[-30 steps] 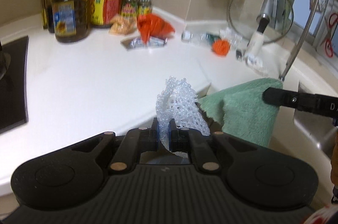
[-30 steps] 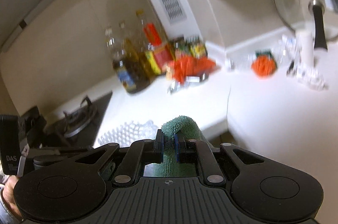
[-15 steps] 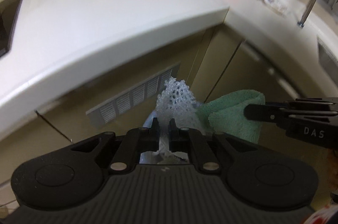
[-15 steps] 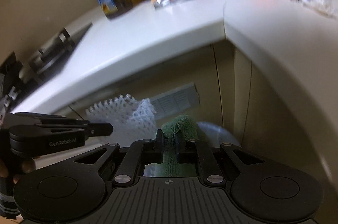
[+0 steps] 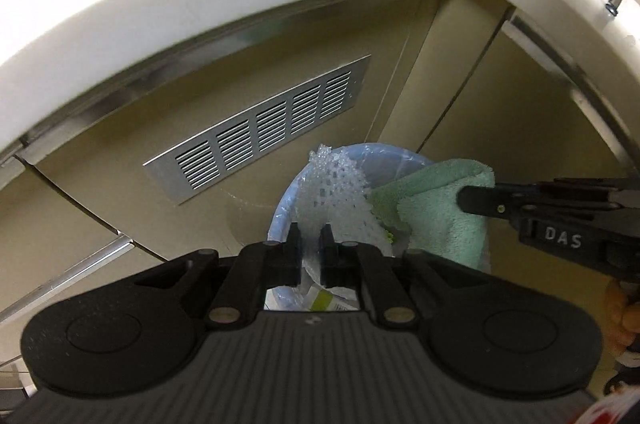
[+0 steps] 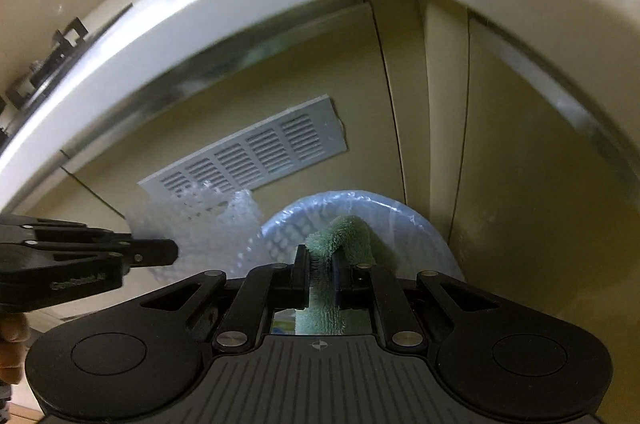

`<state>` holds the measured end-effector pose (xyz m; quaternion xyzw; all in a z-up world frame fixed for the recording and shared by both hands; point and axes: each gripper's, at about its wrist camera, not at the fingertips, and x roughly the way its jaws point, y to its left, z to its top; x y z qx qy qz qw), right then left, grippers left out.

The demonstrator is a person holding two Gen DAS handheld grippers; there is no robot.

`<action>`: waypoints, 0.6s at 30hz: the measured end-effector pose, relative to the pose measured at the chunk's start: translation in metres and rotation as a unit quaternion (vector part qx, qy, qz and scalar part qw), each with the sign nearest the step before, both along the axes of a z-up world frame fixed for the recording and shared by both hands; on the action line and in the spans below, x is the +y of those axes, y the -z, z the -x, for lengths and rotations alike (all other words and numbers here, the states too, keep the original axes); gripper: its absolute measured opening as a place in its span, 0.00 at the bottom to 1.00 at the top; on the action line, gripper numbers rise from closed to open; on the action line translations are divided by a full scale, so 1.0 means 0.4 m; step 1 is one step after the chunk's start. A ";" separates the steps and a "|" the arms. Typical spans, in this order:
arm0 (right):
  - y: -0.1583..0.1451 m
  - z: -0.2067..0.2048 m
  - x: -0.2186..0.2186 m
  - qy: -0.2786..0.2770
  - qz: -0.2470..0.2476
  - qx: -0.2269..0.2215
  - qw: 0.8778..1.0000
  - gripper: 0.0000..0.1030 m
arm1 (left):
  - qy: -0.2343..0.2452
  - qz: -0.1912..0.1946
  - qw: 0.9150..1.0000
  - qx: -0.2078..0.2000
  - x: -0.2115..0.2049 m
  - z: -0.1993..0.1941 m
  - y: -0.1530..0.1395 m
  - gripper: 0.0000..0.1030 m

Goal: Collect trash
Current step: 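Carry the bubble-wrap net in the left gripper while the right gripper carries the green towel to the bin, then open the left gripper to drop the net while the right gripper drops the towel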

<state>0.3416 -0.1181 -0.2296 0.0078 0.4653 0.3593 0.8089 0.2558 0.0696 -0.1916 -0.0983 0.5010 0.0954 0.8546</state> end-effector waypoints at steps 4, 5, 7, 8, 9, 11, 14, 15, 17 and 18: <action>0.041 -0.014 0.015 -0.001 0.010 0.002 1.000 0.10 | -0.006 0.003 1.000 0.008 0.003 -0.012 0.026 0.06; 0.053 -0.017 0.017 0.000 0.014 0.002 1.000 0.10 | -0.006 0.004 1.000 0.009 0.003 -0.015 0.032 0.06; 0.075 -0.025 0.020 -0.001 0.010 0.006 1.000 0.10 | -0.005 0.006 1.000 0.012 -0.001 -0.028 0.046 0.06; 0.090 -0.030 0.025 -0.002 0.014 0.014 1.000 0.10 | -0.005 0.006 1.000 0.014 -0.003 -0.031 0.051 0.06; 0.103 -0.037 0.031 -0.001 0.023 0.025 0.999 0.11 | -0.005 0.006 1.000 0.016 -0.004 -0.034 0.056 0.06; 0.125 -0.046 0.034 0.003 0.037 0.043 0.998 0.17 | -0.003 0.008 1.000 0.018 -0.005 -0.042 0.066 0.06; 0.133 -0.045 0.020 0.014 0.034 0.046 0.998 0.31 | 0.000 0.010 1.000 0.021 -0.008 -0.054 0.078 0.06; 0.131 -0.044 0.015 0.017 0.034 0.045 0.998 0.34 | 0.001 0.010 1.000 0.022 -0.009 -0.056 0.080 0.06; 0.128 -0.043 0.008 0.021 0.037 0.046 0.998 0.34 | 0.002 0.012 1.000 0.025 -0.015 -0.058 0.086 0.06; 0.127 -0.044 0.004 0.023 0.039 0.047 0.998 0.34 | 0.003 0.013 1.000 0.026 -0.017 -0.060 0.088 0.06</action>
